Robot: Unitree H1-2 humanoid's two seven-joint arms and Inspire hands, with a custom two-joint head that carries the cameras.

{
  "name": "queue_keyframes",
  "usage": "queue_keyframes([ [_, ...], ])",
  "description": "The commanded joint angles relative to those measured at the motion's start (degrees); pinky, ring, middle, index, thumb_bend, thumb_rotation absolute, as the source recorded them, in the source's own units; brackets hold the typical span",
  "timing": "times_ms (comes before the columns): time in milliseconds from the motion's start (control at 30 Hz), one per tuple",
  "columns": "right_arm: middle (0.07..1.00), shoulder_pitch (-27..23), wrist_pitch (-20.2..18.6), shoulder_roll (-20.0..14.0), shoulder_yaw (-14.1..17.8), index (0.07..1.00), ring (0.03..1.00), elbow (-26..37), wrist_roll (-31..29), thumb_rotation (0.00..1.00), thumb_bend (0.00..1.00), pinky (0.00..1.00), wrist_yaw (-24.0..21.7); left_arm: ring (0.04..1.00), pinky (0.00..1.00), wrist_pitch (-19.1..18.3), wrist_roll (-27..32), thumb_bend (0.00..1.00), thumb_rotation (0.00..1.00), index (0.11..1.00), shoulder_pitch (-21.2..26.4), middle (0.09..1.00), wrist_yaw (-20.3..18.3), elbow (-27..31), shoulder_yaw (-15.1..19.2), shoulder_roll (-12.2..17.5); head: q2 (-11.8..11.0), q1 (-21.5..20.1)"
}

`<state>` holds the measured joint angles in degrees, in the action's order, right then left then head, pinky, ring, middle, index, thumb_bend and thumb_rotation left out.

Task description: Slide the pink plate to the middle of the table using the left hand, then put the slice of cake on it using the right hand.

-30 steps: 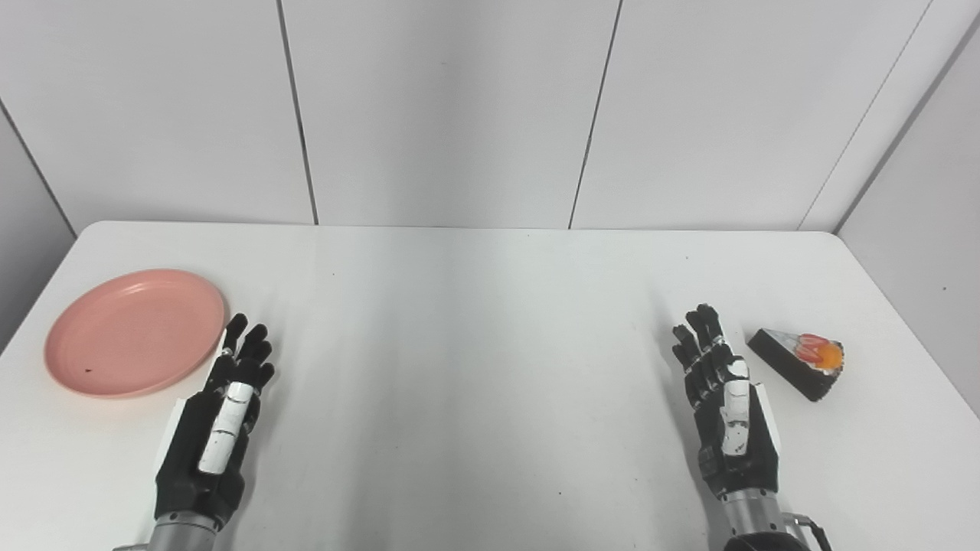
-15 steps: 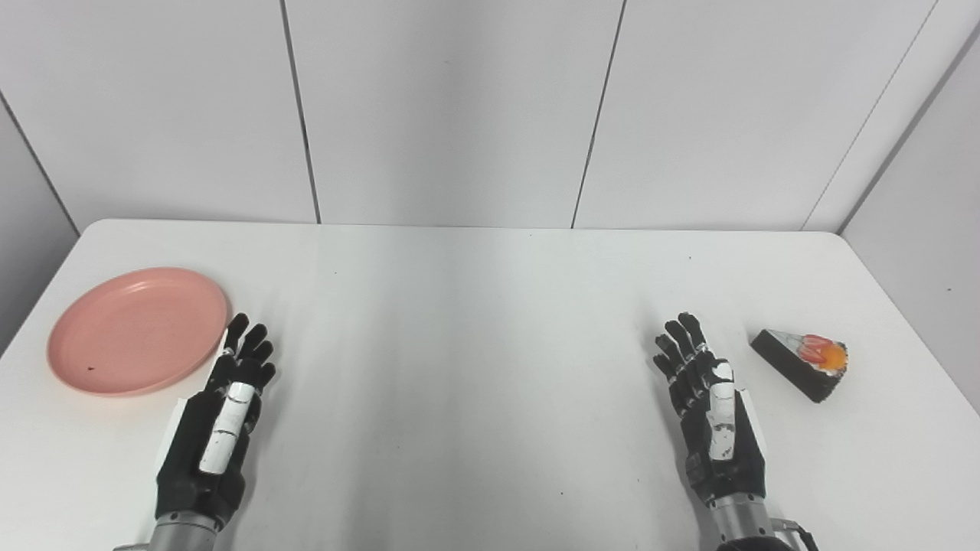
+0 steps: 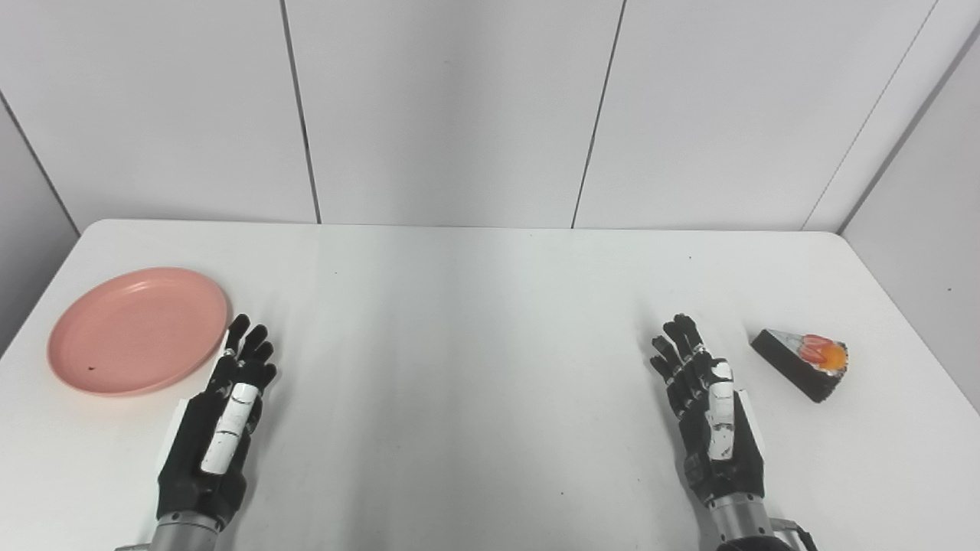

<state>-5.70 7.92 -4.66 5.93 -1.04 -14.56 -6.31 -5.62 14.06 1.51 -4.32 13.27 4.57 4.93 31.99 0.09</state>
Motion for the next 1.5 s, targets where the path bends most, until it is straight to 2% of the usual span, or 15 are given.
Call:
queue_keyframes([
  [0, 0.949, 0.21, -0.63, -0.48, -0.01, 0.937, 0.932, 1.95, -0.41, 1.00, 0.83, 0.95, -0.51, 0.996, 1.00, 1.03, 0.36, 0.90, 0.72, 1.000, 0.87, 0.992, -0.10, 1.50, 0.09, -0.43, 0.03, 0.16],
  [200, 0.937, 0.32, -1.41, -0.38, 0.29, 0.916, 0.914, 2.27, -0.59, 0.98, 0.83, 0.93, -0.25, 0.990, 1.00, 2.07, -0.10, 0.89, 0.73, 1.000, 0.83, 0.989, 0.07, 1.56, 0.21, -0.80, -0.03, 0.39],
  [600, 0.960, 1.71, -3.79, -0.48, 0.07, 0.944, 0.941, 4.85, -1.44, 1.00, 0.80, 0.95, -0.73, 0.987, 1.00, 1.93, -0.82, 0.91, 0.72, 1.000, 0.65, 0.987, 0.16, 1.28, 0.16, -1.07, -0.94, 2.19],
  [800, 0.965, 1.41, -2.04, -1.77, 0.83, 0.956, 0.946, 2.13, -2.01, 1.00, 0.78, 0.96, -1.92, 0.982, 1.00, 2.55, -2.26, 0.86, 0.74, 0.998, 0.57, 0.980, 0.42, 0.14, -0.76, -2.35, -3.11, 6.27],
  [967, 0.990, 0.60, 0.91, -3.49, 2.20, 0.986, 0.969, -2.33, -4.07, 1.00, 0.76, 1.00, -5.01, 0.979, 1.00, 3.60, -4.40, 0.80, 0.75, 0.998, 0.69, 0.977, 1.05, -1.36, -2.09, -3.76, -5.14, 10.37],
  [1033, 0.987, 0.29, 1.94, -3.99, 2.61, 0.986, 0.966, -3.84, -4.62, 1.00, 0.77, 1.00, -6.00, 0.979, 1.00, 4.34, -5.06, 0.79, 0.76, 0.999, 0.78, 0.975, 0.94, -2.14, -2.35, -4.24, -5.40, 10.75],
  [1067, 0.986, 0.13, 2.20, -4.28, 2.84, 0.986, 0.965, -4.58, -4.84, 1.00, 0.77, 1.00, -6.31, 0.980, 1.00, 5.00, -5.43, 0.78, 0.76, 0.999, 0.85, 0.975, 0.92, -2.78, -2.60, -4.53, -6.56, 12.22],
  [1167, 0.985, -0.29, 2.33, -4.66, 3.50, 0.981, 0.965, -6.33, -6.35, 1.00, 0.78, 1.00, -7.31, 0.974, 1.00, 6.64, -6.50, 0.77, 0.76, 1.000, 1.06, 0.970, 1.25, -4.64, -3.31, -5.07, -8.04, 13.61],
  [1267, 0.973, -0.53, 2.37, -4.96, 3.42, 0.977, 0.949, -7.15, -5.99, 1.00, 0.80, 0.97, -7.47, 0.971, 1.00, 7.70, -7.80, 0.76, 0.77, 1.000, 1.26, 0.968, 1.45, -6.37, -3.91, -5.28, -10.02, 14.82],
  [1467, 0.935, -1.03, 2.37, -4.78, 3.77, 0.934, 0.909, -8.63, -6.51, 0.99, 0.82, 0.91, -7.71, 0.986, 0.99, 9.92, -8.48, 0.72, 0.79, 1.000, 1.49, 0.982, 1.09, -8.96, -4.28, -5.34, -12.24, 15.69],
])
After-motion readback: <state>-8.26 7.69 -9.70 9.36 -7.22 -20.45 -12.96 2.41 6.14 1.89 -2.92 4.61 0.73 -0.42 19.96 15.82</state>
